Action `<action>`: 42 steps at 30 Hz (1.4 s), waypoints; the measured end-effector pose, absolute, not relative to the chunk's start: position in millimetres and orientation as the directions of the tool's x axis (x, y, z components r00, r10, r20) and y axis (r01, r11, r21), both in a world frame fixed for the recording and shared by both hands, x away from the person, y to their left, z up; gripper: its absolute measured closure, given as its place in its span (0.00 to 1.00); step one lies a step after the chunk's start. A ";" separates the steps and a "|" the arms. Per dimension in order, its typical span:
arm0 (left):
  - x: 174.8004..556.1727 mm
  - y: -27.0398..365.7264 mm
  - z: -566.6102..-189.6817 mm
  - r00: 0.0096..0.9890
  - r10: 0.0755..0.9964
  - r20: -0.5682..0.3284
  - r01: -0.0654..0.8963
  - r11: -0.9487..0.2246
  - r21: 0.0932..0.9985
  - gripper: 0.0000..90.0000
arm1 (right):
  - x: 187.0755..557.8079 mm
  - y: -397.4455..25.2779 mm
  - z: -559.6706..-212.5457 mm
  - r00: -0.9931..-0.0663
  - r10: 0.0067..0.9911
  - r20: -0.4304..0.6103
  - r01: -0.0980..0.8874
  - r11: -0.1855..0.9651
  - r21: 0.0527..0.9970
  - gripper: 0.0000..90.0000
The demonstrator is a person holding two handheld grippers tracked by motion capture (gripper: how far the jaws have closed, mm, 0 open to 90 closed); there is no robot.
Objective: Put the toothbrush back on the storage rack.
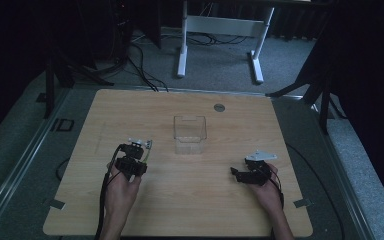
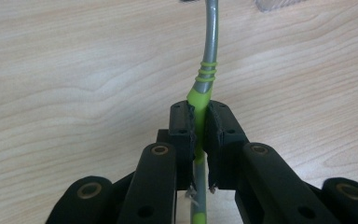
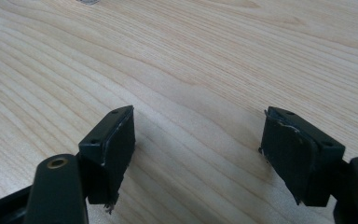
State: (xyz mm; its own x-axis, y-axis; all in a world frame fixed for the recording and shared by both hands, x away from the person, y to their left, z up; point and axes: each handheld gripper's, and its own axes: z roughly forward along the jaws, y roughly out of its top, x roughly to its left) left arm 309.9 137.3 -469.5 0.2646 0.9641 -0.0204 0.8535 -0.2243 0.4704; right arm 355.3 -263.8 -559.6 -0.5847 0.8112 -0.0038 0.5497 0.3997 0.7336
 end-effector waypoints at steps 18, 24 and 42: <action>309.3 135.6 -461.4 0.285 0.958 0.004 0.788 -0.237 0.568 0.90 | 355.4 -263.8 -559.6 -0.585 0.811 -0.004 0.550 0.400 0.734 0.29; 308.9 134.6 -456.4 0.288 0.958 0.015 0.760 -0.238 0.605 0.90 | 355.4 -263.9 -559.6 -0.585 0.811 -0.004 0.549 0.400 0.734 0.29; 308.5 132.0 -451.5 0.308 0.951 0.032 0.709 -0.251 0.659 0.90 | 355.4 -263.9 -559.6 -0.585 0.811 -0.004 0.550 0.400 0.733 0.29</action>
